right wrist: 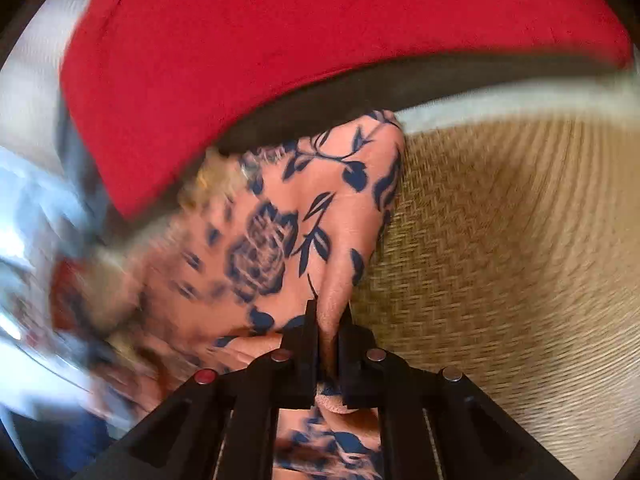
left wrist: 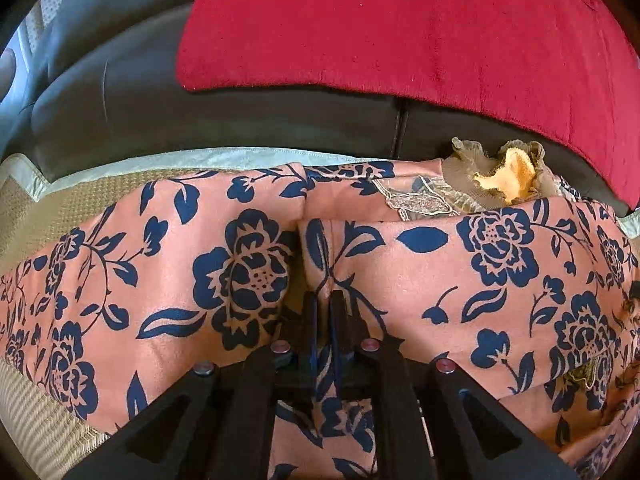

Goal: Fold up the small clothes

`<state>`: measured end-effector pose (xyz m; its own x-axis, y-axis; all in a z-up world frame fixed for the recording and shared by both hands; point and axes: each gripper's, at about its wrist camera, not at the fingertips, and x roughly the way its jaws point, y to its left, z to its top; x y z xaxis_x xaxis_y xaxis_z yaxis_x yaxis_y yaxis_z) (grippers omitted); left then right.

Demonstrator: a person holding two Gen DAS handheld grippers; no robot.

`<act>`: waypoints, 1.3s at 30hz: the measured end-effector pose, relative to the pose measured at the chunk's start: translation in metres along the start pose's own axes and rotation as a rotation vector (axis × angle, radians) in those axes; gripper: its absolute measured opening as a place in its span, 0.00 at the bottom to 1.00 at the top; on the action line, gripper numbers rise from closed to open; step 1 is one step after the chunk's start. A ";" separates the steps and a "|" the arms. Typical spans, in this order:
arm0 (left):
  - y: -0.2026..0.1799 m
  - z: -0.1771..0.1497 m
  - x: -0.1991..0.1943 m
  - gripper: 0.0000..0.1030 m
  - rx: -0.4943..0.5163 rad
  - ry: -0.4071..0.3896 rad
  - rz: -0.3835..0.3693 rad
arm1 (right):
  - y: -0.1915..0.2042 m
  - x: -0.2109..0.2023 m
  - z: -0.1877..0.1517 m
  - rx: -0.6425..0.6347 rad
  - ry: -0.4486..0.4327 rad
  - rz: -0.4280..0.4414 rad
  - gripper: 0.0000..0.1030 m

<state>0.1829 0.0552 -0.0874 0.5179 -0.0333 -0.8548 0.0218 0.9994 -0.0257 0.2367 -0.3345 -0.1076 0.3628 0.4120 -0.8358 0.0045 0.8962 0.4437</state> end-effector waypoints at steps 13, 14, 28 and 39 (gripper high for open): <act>-0.003 -0.002 -0.001 0.09 0.074 -0.023 0.041 | -0.030 -0.023 0.022 0.198 -0.180 0.102 0.87; -0.003 -0.002 -0.001 0.09 0.072 -0.023 0.040 | -0.032 -0.010 0.032 0.220 -0.136 0.117 0.85; 0.128 -0.015 -0.078 0.80 -0.208 -0.211 -0.026 | 0.012 -0.023 0.017 0.081 -0.237 -0.198 0.79; 0.419 -0.118 -0.083 0.79 -1.052 -0.208 0.099 | 0.055 -0.032 -0.060 0.082 -0.243 -0.028 0.79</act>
<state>0.0483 0.4771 -0.0882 0.6143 0.1463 -0.7754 -0.7231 0.4978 -0.4789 0.1690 -0.2886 -0.0758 0.5747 0.3269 -0.7502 0.0898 0.8860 0.4549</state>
